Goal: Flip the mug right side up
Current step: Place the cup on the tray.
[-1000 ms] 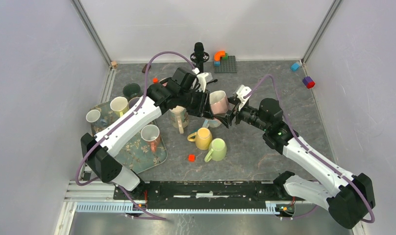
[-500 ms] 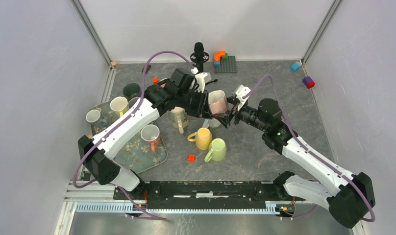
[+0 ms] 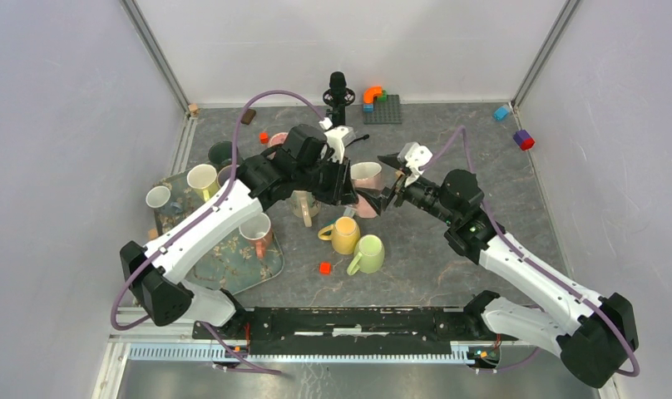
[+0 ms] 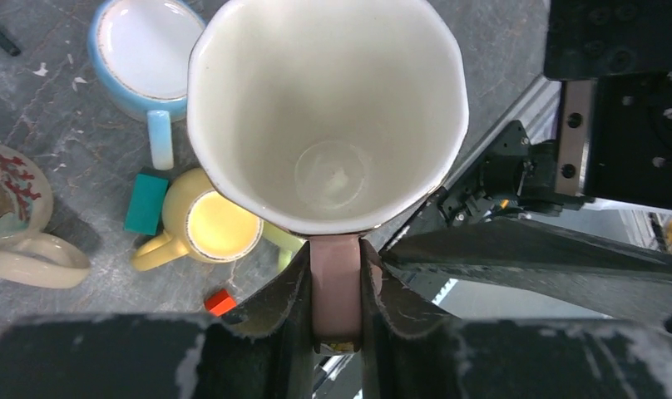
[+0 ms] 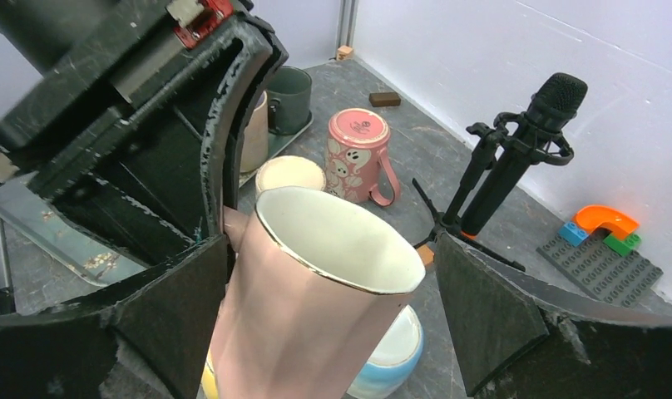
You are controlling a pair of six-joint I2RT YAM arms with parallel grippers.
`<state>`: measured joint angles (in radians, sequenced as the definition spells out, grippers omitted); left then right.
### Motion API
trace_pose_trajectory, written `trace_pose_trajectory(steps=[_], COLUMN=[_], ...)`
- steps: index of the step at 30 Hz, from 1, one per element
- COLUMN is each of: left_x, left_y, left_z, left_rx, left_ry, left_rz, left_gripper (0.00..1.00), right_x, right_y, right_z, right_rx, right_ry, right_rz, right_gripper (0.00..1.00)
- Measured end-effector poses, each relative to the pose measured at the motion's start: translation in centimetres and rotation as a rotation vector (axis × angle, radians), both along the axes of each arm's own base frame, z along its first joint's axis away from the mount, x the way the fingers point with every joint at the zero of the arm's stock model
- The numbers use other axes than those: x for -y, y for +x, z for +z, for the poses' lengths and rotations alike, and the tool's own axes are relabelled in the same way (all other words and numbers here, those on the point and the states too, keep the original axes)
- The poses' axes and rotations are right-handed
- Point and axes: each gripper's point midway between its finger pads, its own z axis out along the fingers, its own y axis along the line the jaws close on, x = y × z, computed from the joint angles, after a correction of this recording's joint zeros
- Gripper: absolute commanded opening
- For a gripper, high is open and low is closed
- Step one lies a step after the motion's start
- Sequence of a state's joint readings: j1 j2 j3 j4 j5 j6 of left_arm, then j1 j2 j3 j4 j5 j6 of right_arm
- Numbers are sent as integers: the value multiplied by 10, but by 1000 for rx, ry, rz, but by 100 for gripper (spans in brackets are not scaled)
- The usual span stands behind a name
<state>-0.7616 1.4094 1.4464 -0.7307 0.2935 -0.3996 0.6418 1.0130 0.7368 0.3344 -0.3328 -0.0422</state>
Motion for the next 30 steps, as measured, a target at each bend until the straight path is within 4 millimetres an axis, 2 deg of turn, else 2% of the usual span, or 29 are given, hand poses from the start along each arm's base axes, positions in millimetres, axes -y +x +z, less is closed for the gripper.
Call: trace_pose_trajectory(steps=[6,12,15,19,25,30], left_x=[-20,-59,-82,-113,-167,-215], left_y=[13,24,28,33,35,26], left_z=[-1,30,46,58,59,57], left_rx=[78,229,302,374,451,499], left_ry=[53,67,73,108,216,301], left_rz=[110,280,375,500,696,854], left_gripper=[2,2,2,2,2,2], right_x=[-4,1,1,2,0,-2], right_y=[-9,-9,-8,-7,-6,-6], right_z=[6,13,13,8,1,-5], right_rx=[-2,-13,-28,-61,-101,-131], right_ry=[20,38,47,47,48,46], right_rz=[25,0,-8,-22,-22,-16], right_gripper=[98,98,98,98,98,98])
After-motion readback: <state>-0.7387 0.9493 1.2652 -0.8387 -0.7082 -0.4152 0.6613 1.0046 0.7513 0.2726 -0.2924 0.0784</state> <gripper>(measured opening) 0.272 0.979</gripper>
